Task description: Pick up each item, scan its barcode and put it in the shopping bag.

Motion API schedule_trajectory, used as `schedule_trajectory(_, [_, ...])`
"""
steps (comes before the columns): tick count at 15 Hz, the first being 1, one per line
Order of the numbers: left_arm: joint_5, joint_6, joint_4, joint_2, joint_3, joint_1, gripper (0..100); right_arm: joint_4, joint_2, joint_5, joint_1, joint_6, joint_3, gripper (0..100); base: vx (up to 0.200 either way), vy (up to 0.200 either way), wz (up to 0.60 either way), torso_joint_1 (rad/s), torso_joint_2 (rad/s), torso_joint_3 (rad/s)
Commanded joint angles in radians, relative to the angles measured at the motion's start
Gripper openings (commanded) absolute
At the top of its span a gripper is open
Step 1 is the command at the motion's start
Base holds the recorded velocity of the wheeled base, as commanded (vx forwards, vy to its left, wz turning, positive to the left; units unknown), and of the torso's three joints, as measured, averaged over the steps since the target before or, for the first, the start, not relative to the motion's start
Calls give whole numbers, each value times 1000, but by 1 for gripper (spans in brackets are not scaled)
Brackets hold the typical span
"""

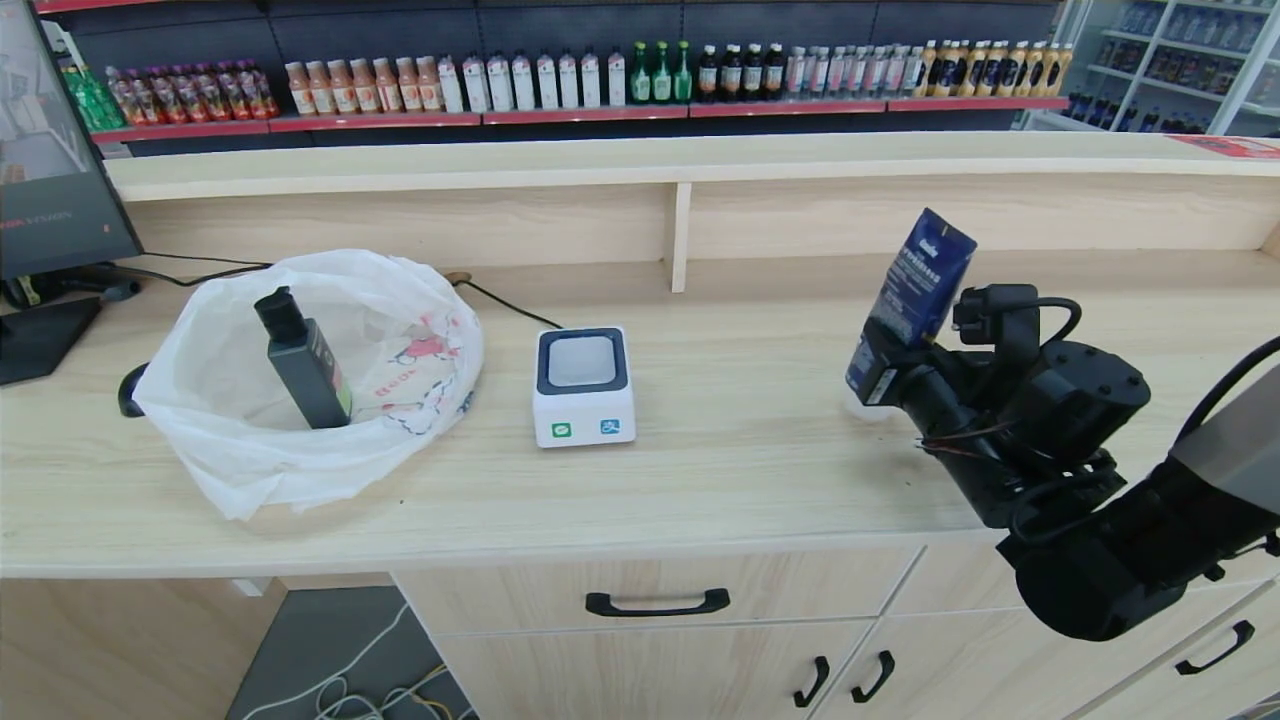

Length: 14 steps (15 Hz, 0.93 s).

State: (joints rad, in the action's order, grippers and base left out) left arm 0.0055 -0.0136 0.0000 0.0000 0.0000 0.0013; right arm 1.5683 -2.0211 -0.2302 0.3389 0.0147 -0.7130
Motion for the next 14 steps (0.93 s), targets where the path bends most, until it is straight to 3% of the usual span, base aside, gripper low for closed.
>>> schedule_trajectory(1, [1, -2, 0, 0, 0, 0, 100, 3, 47, 3, 2, -18, 27, 0, 0, 0, 0, 0, 0, 0])
schedule_trajectory(6, [1, 0, 0, 0, 0, 0, 100, 3, 177, 6, 52, -22, 95, 0, 0, 0, 0, 0, 0, 0])
schedule_trajectory(14, [1, 1, 0, 0, 0, 0, 100, 3, 401, 17, 83, -2, 319, 0, 0, 0, 0, 0, 0, 0])
